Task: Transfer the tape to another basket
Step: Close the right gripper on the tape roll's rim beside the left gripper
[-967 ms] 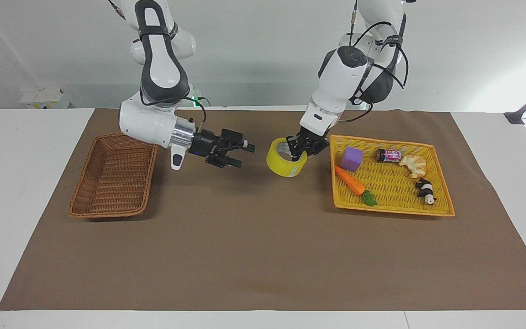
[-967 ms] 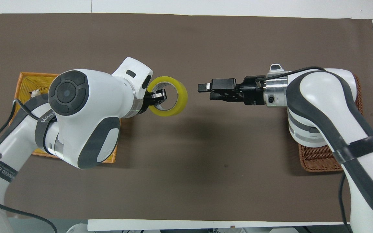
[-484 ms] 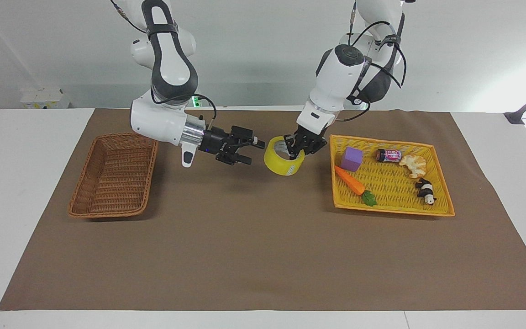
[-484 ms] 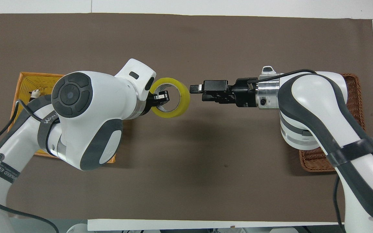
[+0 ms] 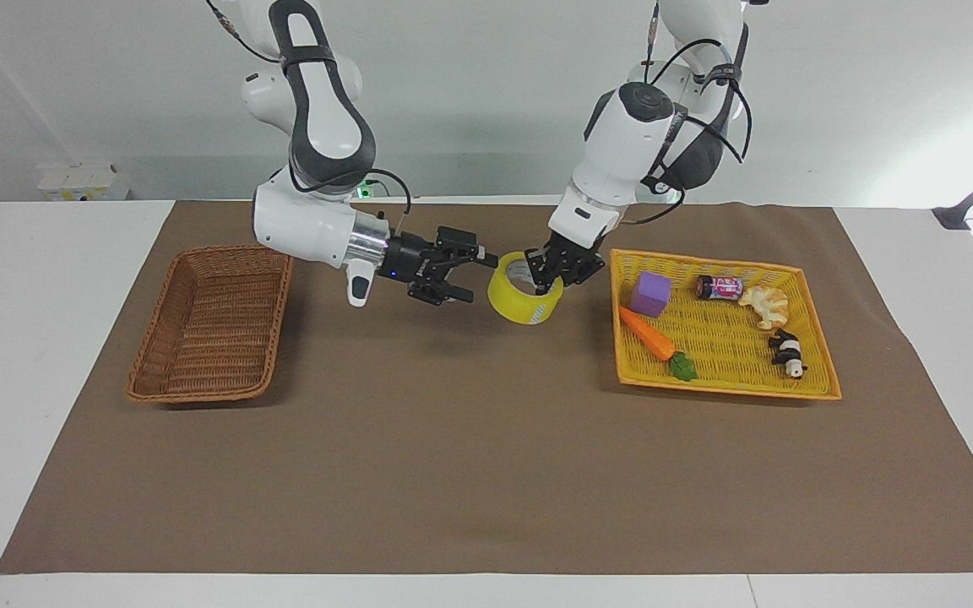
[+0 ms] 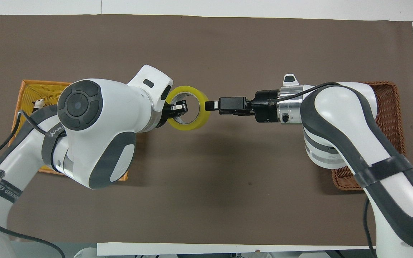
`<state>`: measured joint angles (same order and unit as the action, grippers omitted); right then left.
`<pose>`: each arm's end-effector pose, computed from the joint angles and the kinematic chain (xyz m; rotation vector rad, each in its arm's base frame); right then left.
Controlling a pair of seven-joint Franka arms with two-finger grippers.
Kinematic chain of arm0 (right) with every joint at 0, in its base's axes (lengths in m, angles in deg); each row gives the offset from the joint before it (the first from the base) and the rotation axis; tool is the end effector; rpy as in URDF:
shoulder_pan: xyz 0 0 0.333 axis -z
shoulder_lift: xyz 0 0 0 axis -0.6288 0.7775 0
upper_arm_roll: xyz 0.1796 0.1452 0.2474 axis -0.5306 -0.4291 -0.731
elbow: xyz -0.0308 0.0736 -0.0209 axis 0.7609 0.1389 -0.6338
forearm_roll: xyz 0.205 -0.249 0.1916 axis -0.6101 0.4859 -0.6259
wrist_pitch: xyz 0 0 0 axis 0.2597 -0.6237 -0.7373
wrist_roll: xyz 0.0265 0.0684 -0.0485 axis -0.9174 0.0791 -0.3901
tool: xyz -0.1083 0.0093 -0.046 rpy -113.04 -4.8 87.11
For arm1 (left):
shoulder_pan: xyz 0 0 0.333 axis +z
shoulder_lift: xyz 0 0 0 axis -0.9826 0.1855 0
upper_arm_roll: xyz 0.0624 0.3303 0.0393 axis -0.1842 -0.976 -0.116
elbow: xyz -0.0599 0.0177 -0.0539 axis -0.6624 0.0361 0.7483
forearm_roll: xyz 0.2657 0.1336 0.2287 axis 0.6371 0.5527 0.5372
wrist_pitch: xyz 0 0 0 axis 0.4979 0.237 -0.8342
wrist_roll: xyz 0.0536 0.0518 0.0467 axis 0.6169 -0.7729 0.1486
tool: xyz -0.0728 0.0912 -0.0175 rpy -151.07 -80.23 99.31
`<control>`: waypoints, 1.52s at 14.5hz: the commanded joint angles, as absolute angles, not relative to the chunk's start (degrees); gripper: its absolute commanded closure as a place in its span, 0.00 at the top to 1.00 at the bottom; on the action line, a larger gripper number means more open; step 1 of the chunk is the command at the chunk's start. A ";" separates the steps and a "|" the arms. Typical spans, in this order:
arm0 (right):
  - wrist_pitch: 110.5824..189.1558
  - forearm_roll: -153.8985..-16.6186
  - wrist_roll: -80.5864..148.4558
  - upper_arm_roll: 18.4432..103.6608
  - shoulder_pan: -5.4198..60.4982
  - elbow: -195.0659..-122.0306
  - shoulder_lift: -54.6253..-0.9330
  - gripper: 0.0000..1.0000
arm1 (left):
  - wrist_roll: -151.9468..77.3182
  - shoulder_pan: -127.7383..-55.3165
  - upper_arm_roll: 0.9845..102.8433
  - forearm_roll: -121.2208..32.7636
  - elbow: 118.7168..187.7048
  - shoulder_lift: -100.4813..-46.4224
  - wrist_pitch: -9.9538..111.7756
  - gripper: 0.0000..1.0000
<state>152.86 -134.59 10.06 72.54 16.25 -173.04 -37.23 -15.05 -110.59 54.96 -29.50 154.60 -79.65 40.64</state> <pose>0.5255 0.2361 0.4425 -1.9963 -0.0454 -0.0988 0.4617 -0.3599 0.4973 2.8593 0.1471 0.1298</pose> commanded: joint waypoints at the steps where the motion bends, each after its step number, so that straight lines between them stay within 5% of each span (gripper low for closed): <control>1: 156.97 -136.23 7.39 72.56 13.22 -174.68 -38.46 1.00 | -15.93 -111.57 54.34 -30.52 153.44 -79.47 40.32 0.00; 11: 158.31 -136.50 9.94 72.56 12.24 -175.29 -38.46 0.99 | -15.84 -111.92 54.34 -30.61 153.44 -79.56 39.97 0.00; 17: 158.22 -136.50 11.52 72.56 12.51 -175.21 -38.46 0.86 | -16.11 -111.83 54.34 -30.61 153.61 -79.65 39.88 0.00; 22: 157.08 -136.50 14.86 72.56 12.86 -174.94 -38.55 0.46 | -16.11 -111.66 54.34 -30.61 153.61 -79.65 39.79 0.00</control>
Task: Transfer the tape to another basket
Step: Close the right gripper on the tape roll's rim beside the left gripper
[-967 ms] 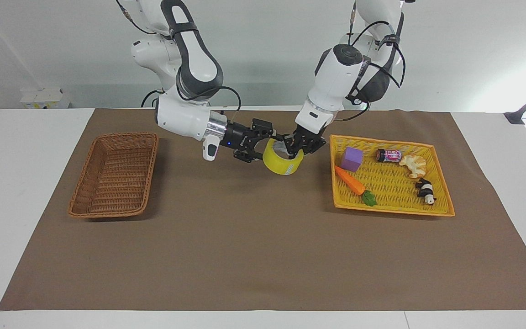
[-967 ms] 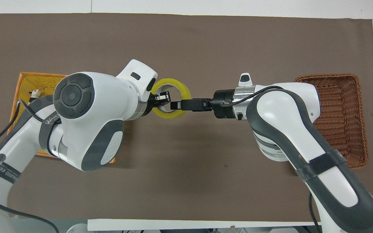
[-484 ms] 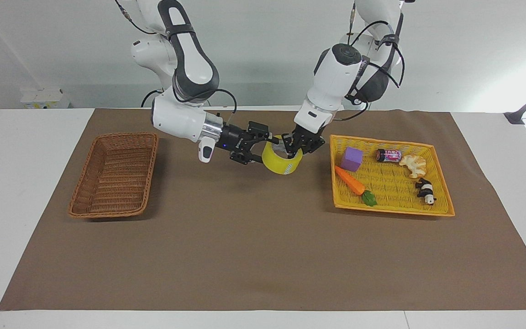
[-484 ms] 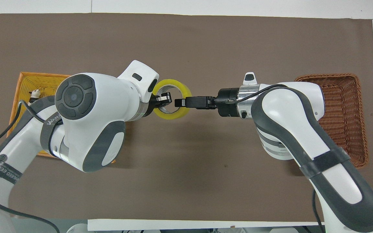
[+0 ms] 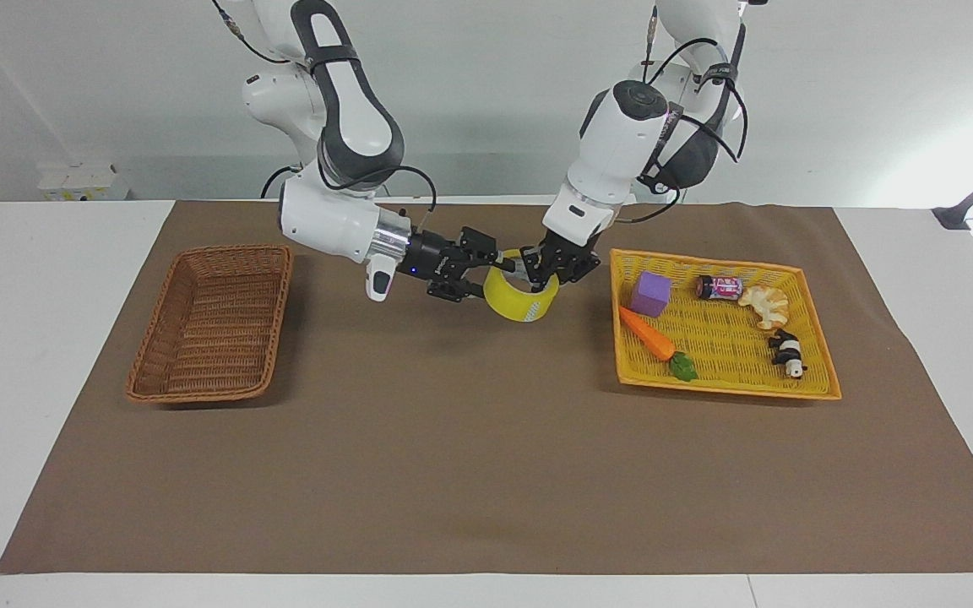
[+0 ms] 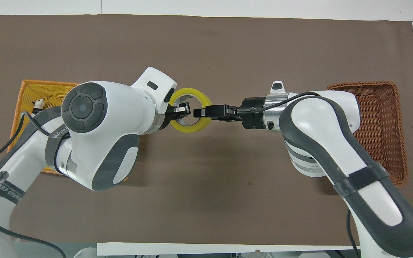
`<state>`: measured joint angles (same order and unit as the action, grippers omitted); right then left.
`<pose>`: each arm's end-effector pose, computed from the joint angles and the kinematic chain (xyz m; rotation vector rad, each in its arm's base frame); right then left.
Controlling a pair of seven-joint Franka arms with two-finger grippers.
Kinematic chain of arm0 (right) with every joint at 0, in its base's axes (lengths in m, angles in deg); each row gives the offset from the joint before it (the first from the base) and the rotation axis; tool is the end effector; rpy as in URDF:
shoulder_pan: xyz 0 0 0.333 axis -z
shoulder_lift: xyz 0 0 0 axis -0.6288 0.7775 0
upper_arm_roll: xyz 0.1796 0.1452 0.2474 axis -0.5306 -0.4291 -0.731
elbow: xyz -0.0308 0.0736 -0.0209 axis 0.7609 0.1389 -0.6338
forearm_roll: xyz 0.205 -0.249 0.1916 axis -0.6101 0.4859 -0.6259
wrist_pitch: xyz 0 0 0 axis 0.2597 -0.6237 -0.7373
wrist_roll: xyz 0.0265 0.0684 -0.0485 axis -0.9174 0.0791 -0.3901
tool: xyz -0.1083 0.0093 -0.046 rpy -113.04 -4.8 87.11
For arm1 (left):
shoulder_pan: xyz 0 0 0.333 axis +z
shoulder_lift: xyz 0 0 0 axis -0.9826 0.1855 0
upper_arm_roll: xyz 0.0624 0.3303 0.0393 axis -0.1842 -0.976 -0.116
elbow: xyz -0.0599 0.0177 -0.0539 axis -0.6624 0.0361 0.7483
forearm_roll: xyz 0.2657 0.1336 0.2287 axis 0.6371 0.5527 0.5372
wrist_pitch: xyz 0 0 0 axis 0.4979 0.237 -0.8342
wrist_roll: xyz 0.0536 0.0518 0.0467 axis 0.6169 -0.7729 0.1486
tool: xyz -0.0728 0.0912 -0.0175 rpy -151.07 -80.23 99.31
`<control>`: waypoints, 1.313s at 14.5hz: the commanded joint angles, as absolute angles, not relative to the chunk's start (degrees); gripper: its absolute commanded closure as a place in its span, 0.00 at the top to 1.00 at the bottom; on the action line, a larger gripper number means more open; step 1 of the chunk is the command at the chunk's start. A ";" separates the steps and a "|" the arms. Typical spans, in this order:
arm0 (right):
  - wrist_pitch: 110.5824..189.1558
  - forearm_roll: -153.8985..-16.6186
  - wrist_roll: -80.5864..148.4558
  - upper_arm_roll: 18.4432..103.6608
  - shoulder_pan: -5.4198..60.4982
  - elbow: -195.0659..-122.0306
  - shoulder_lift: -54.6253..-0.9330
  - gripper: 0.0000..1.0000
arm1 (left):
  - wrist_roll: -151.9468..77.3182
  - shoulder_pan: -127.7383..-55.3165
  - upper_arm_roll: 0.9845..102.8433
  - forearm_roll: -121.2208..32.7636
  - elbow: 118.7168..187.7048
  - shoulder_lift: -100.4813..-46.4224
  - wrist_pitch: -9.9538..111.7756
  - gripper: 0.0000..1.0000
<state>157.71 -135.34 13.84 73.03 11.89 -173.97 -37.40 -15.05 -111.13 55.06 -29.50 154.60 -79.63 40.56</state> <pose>0.5138 0.2610 0.4366 -2.0290 0.0192 -0.0771 0.4576 -0.3650 0.4969 2.8606 0.1311 0.1254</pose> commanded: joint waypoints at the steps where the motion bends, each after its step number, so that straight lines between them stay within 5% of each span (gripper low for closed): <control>1: 157.16 -136.50 15.47 72.56 12.86 -174.94 -38.64 0.31 | -16.11 -111.65 54.34 -30.61 153.61 -79.65 39.79 0.00; 2: 157.08 -136.50 16.26 72.56 12.86 -174.86 -38.55 0.14 | -16.11 -111.65 54.34 -30.61 153.61 -79.65 39.79 0.00; 4: 156.99 -136.50 16.44 72.56 12.86 -174.77 -38.64 0.00 | -16.11 -111.74 54.34 -30.61 153.70 -79.65 39.71 0.00; 10: 154.97 -136.50 16.44 72.56 13.83 -174.59 -38.64 0.00 | -16.11 -111.48 54.34 -30.61 153.61 -79.65 39.62 0.01; 11: 154.79 -136.50 16.44 72.56 13.91 -174.68 -38.64 0.00 | -16.11 -111.39 54.34 -30.61 153.61 -79.65 39.53 0.17; 13: 154.53 -136.50 16.44 72.65 14.27 -174.59 -38.64 0.00 | -16.11 -111.22 54.25 -30.61 153.26 -79.73 39.35 0.26; 14: 154.53 -136.50 16.44 72.65 14.27 -174.59 -38.64 0.00 | -16.02 -110.95 53.99 -30.52 152.65 -79.91 38.92 0.84; 15: 154.53 -136.50 16.44 72.65 14.27 -174.59 -38.64 0.00 | -16.02 -110.86 53.81 -30.43 151.25 -80.08 37.26 0.99; 19: 153.31 -136.50 16.44 72.65 14.96 -174.59 -38.73 0.00 | -18.20 -105.34 53.11 -30.34 143.70 -81.66 24.00 1.00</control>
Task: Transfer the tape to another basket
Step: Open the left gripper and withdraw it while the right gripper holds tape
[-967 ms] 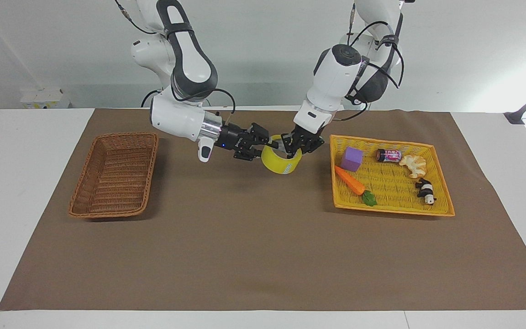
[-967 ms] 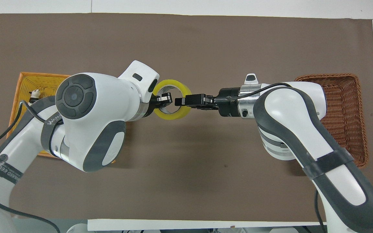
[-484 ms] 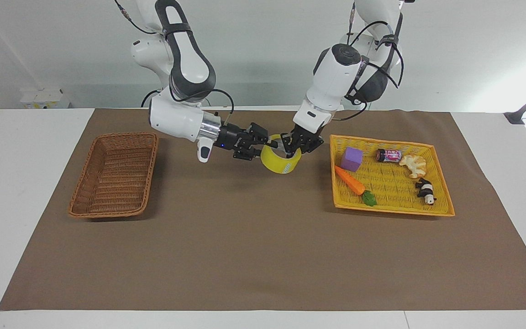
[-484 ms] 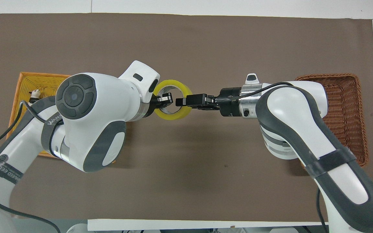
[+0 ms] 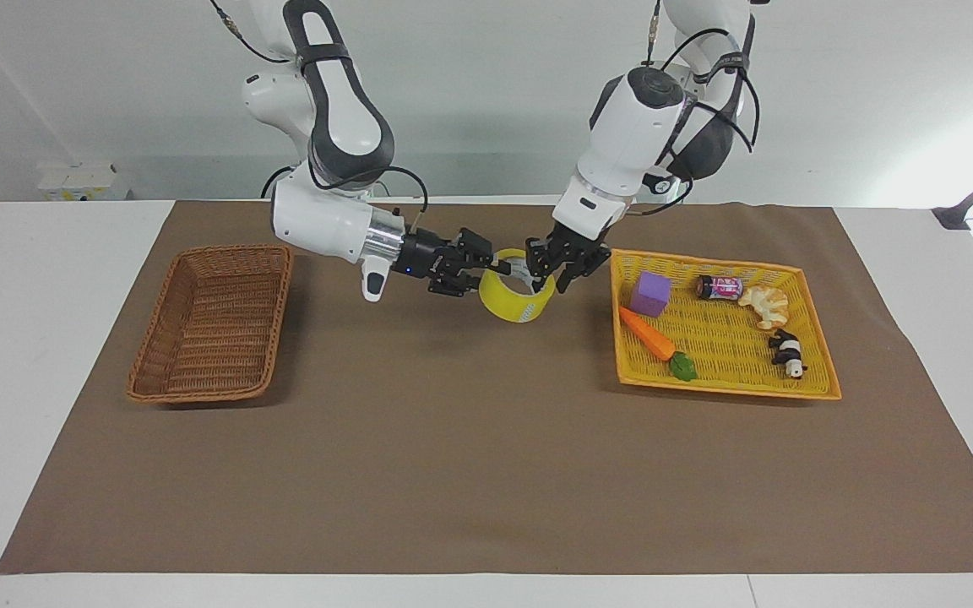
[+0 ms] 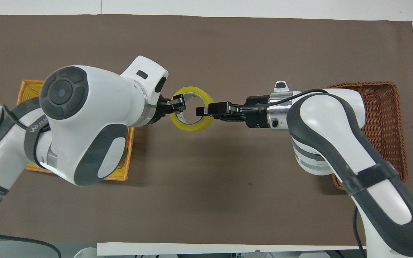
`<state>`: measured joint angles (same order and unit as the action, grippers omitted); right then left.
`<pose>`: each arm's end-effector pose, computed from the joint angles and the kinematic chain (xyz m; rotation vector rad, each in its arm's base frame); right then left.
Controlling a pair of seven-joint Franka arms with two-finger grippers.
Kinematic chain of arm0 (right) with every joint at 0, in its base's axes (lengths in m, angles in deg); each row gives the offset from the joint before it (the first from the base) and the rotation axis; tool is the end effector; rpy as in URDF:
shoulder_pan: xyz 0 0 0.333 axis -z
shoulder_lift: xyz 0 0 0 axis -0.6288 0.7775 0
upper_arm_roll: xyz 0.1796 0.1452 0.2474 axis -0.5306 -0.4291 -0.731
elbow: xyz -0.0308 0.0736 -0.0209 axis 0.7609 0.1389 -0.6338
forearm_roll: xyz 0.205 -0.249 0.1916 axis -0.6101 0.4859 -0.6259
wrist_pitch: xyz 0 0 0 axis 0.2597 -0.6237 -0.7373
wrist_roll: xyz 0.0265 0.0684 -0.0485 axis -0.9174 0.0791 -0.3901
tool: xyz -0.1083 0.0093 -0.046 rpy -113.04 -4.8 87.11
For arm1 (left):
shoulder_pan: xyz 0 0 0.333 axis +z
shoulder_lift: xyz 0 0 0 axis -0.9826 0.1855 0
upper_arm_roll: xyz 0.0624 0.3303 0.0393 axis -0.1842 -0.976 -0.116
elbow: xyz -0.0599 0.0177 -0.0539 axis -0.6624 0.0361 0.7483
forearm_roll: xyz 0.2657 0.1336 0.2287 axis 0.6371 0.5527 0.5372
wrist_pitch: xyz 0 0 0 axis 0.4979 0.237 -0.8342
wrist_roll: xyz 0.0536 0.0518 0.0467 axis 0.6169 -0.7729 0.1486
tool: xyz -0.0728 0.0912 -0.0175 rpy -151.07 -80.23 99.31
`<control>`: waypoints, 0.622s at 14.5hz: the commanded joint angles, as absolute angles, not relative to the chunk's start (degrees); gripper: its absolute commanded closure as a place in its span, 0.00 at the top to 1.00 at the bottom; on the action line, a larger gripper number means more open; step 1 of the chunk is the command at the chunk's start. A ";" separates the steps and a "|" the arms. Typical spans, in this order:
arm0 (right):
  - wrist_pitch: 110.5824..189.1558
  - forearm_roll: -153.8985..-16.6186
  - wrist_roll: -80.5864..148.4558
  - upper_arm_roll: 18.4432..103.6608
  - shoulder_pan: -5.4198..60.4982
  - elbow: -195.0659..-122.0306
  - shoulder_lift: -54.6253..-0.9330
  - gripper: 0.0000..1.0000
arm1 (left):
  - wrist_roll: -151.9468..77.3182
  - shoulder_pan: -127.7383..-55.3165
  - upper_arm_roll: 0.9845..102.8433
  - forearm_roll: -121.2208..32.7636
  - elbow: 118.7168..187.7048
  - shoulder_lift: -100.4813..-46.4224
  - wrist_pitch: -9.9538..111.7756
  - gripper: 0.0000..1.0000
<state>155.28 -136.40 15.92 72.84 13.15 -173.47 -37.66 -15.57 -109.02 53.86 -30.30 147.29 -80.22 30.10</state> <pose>0.5162 0.2567 0.4443 -1.9892 0.0564 -0.0406 0.4740 -0.3421 0.5448 2.8705 0.1702 0.0666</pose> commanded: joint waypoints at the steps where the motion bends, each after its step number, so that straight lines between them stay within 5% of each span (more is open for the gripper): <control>1: 152.43 -136.41 16.18 72.73 15.75 -174.59 -38.81 0.00 | -20.22 -102.63 53.10 -30.34 142.90 -82.28 21.88 1.00; 9: 140.40 -129.83 14.52 72.91 29.36 -174.85 -39.69 0.00 | -44.28 -81.01 52.84 -29.90 143.59 -82.63 19.41 1.00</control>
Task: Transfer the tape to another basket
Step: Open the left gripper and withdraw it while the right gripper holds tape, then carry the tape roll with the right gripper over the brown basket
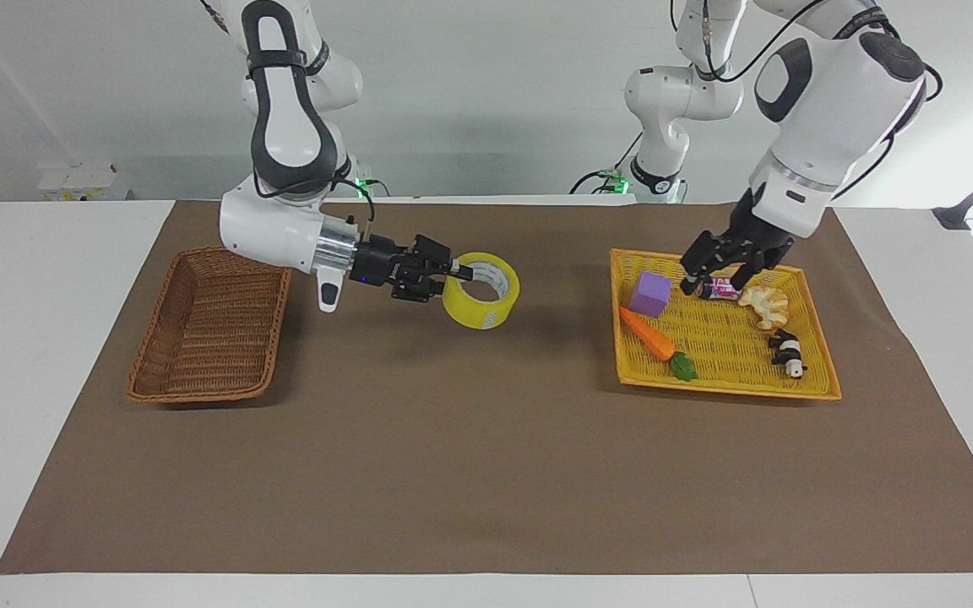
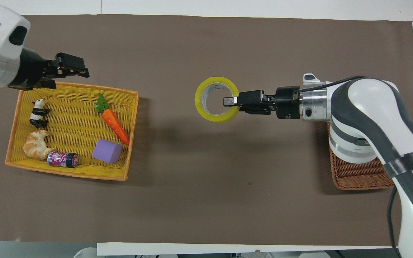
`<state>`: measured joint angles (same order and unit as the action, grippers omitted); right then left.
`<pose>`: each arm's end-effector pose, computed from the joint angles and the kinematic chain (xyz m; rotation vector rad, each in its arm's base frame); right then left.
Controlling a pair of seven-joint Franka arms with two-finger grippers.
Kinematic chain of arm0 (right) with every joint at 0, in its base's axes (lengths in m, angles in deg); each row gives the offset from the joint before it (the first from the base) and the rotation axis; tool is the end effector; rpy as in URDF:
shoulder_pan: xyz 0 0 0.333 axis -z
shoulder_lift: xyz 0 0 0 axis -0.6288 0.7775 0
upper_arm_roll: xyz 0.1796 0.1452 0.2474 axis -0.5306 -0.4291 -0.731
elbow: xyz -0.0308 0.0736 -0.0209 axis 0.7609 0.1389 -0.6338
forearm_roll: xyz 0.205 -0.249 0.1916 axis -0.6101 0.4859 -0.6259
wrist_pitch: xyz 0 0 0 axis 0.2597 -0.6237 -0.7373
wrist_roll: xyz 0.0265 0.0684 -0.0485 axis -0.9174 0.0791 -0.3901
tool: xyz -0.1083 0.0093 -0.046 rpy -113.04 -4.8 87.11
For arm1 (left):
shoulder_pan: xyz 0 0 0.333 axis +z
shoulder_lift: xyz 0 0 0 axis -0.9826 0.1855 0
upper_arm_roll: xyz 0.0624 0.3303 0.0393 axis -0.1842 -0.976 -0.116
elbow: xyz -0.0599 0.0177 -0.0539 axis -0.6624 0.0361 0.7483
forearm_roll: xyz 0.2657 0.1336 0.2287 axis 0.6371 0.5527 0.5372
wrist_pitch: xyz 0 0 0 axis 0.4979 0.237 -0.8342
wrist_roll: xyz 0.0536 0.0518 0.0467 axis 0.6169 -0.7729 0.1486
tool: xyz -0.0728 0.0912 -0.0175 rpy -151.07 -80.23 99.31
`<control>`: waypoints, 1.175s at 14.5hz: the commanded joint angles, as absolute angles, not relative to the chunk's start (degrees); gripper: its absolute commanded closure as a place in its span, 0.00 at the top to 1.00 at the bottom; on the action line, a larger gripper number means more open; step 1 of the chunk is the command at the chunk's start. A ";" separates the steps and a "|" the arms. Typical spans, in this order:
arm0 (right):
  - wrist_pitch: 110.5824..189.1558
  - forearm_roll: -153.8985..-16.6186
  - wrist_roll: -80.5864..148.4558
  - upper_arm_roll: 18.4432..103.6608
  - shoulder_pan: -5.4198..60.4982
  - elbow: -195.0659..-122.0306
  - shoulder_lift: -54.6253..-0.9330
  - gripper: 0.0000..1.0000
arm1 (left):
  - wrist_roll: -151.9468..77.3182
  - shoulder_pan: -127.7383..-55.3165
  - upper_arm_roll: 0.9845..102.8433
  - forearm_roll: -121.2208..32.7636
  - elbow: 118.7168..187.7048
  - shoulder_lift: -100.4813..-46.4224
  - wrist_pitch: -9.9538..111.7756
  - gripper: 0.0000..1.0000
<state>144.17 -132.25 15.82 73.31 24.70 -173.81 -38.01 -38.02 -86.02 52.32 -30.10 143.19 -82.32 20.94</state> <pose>0.5371 0.1648 0.4443 -1.9554 0.0962 -0.0015 0.5556 -0.1158 0.5835 2.9173 0.1872 0.1432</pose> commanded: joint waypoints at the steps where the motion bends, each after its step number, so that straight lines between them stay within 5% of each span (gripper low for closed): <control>1: 138.38 -127.64 13.47 72.91 31.99 -174.85 -39.69 0.00 | -48.06 -77.76 52.84 -29.82 144.38 -82.89 18.88 1.00; 12: 124.03 -103.92 9.88 72.82 57.75 -172.57 -38.99 0.00 | -49.24 -73.25 52.84 -29.81 145.53 -83.69 18.52 1.00; 17: 121.83 -95.38 -1.38 72.91 64.53 -169.49 -32.93 0.00 | -49.77 -73.33 52.93 -28.86 145.18 -83.51 19.23 1.00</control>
<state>123.88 -97.95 2.57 73.60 62.34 -172.19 -35.83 -49.19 -73.02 53.14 -30.00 144.45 -82.50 19.04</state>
